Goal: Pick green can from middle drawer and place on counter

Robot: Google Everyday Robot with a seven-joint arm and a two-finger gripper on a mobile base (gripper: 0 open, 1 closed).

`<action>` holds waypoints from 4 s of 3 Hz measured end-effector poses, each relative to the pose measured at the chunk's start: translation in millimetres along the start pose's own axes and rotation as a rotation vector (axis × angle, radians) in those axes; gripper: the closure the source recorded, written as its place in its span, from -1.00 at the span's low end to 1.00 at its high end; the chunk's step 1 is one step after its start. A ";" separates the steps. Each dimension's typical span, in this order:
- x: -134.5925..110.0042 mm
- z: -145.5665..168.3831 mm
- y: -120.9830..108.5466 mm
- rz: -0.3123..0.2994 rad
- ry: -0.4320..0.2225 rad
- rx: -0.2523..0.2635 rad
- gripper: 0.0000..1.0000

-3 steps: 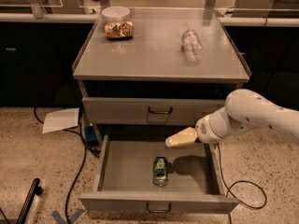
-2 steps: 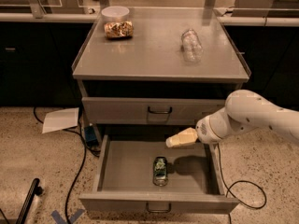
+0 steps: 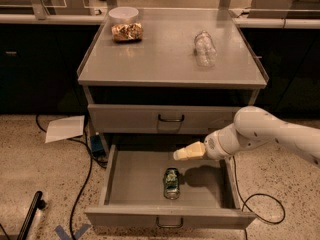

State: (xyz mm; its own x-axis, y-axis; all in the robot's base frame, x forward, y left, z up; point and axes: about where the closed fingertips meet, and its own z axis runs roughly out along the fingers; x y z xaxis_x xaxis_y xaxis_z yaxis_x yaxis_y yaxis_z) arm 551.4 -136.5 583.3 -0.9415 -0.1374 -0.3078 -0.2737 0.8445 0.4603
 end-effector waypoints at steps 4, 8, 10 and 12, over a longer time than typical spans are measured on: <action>30.2 95.7 -20.4 0.035 0.143 -0.070 -1.00; 49.5 168.3 -4.9 0.035 0.020 -0.001 -1.00; 35.9 214.9 -3.8 0.030 0.059 0.005 -1.00; 45.3 221.7 -22.5 0.064 0.065 0.068 -1.00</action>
Offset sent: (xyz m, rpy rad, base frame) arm 0.0012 0.0267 -0.1024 0.0597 0.1612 0.0520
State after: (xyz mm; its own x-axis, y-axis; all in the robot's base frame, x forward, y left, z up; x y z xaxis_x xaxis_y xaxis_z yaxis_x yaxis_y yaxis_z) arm 558.5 -46.9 374.4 -0.9679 -0.1141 -0.2238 -0.2012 0.8854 0.4190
